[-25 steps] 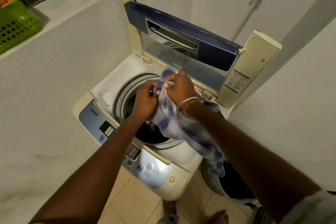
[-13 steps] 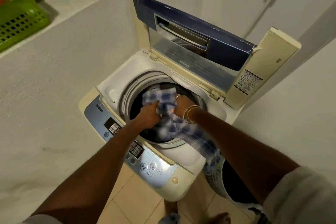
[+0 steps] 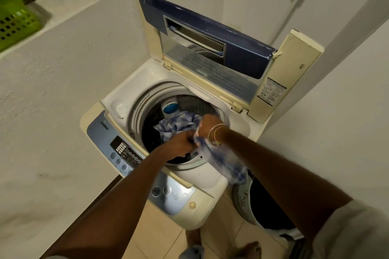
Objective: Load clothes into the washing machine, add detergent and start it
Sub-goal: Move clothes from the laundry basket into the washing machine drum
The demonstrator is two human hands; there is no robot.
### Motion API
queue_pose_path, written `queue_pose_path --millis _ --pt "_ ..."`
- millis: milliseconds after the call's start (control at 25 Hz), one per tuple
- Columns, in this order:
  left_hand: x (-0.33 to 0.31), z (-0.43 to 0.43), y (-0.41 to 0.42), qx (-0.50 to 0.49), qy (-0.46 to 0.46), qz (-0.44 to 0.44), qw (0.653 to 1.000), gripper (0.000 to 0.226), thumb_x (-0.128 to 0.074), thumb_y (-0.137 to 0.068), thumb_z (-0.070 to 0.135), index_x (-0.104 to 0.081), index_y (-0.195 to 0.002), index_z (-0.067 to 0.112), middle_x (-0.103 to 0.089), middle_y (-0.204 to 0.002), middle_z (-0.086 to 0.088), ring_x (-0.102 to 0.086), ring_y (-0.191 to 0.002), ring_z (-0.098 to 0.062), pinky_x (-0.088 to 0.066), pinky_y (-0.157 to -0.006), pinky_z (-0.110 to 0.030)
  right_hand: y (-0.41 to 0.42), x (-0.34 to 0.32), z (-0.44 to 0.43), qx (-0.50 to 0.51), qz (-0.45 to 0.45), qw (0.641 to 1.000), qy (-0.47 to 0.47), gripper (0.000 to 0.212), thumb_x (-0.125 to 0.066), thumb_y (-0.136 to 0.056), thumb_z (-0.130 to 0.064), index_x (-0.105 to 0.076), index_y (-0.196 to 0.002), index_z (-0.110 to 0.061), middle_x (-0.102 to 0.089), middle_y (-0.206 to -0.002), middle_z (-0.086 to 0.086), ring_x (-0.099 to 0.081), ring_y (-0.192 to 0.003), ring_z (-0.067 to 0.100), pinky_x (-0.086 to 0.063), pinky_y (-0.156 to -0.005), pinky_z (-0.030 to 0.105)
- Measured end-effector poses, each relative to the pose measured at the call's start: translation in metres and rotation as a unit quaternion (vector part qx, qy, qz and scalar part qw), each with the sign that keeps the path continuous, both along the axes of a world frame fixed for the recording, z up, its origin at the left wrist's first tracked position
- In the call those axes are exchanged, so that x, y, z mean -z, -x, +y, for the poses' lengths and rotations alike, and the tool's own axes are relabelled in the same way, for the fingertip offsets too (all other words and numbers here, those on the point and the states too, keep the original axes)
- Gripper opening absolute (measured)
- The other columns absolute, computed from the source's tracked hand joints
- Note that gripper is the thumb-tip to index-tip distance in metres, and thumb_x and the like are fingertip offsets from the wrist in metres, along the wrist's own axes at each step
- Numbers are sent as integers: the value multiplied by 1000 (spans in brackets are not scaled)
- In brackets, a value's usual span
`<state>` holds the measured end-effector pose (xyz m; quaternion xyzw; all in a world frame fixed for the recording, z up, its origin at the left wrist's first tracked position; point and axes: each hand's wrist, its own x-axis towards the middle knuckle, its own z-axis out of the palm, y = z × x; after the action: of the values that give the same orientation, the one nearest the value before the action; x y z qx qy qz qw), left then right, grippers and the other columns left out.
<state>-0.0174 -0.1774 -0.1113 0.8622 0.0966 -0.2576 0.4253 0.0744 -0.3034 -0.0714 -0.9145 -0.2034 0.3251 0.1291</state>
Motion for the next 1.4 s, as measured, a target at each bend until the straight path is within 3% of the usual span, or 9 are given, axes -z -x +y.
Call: queue_pose_path --millis 120,240,440,560,640,760,960,1160,1400 --pt "-21 8 -9 -258 147 -27 954 26 -57 -96 30 -57 -123 28 -72 -99 -4 -70 -79 -17 -55 -57 -26 -29 -12 30 147 64 974 -161 7 -60 -90 -17 -62 -85 -13 -63 -83 8 -65 -80 26 -57 -71 35" --pt "-44 19 -20 -380 187 -116 898 19 -55 -98 23 -68 -110 15 -73 -89 -6 -67 -75 -18 -52 -58 -25 -42 -19 55 285 134 871 -378 15 -62 -91 -4 -60 -77 -8 -64 -74 14 -67 -70 28 -58 -54 31" --pt "-44 34 -19 -374 181 -146 898 31 -63 -93 28 -63 -122 17 -71 -111 -1 -68 -99 -14 -57 -91 -34 -48 -28 80 367 192 757 -505 27 -56 -93 6 -61 -119 2 -67 -102 22 -66 -94 36 -57 -90 39" --pt "-31 31 -11 -383 118 -129 907 44 -66 -90 27 -52 -131 22 -64 -117 4 -63 -107 -16 -52 -95 -38 -55 -14 78 276 149 855 -413 48 -59 -93 -4 -49 -140 -7 -54 -139 20 -53 -128 36 -43 -110 47" --pt "-19 28 -7 -373 93 -108 917 38 -65 -83 28 -56 -119 25 -67 -110 -1 -66 -103 -23 -54 -94 -47 -54 -2 65 205 69 920 -328 48 -66 -90 -13 -53 -136 -10 -59 -135 14 -56 -126 28 -42 -110 40" --pt "-10 18 -6 -364 89 -78 924 25 -64 -82 33 -64 -107 30 -70 -104 2 -68 -101 -24 -55 -93 -50 -46 9 37 189 62 937 -288 30 -71 -87 -17 -66 -117 -11 -69 -119 10 -64 -110 24 -47 -105 38" --pt "-13 -41 -18 -374 9 -189 908 13 -56 -93 16 -65 -101 17 -69 -99 -3 -65 -93 -21 -53 -91 -46 -29 13 -12 214 41 919 -329 14 -71 -85 -22 -67 -99 -20 -74 -97 6 -70 -89 24 -57 -89 45" --pt "-47 -148 -21 -354 62 -356 862 11 -47 -101 19 -58 -103 16 -63 -92 6 -61 -87 -3 -51 -80 -32 17 -21 -105 256 -161 862 -406 18 -62 -96 -27 -67 -85 -14 -68 -77 -3 -63 -70 7 -49 -70 15" --pt "-24 -273 -2 -152 88 -351 920 12 -47 -105 22 -58 -109 21 -64 -99 10 -62 -92 -6 -52 -81 -26 64 34 -239 417 -213 795 -386 28 -57 -99 -34 -62 -75 -20 -64 -67 -6 -60 -64 4 -45 -63 14"
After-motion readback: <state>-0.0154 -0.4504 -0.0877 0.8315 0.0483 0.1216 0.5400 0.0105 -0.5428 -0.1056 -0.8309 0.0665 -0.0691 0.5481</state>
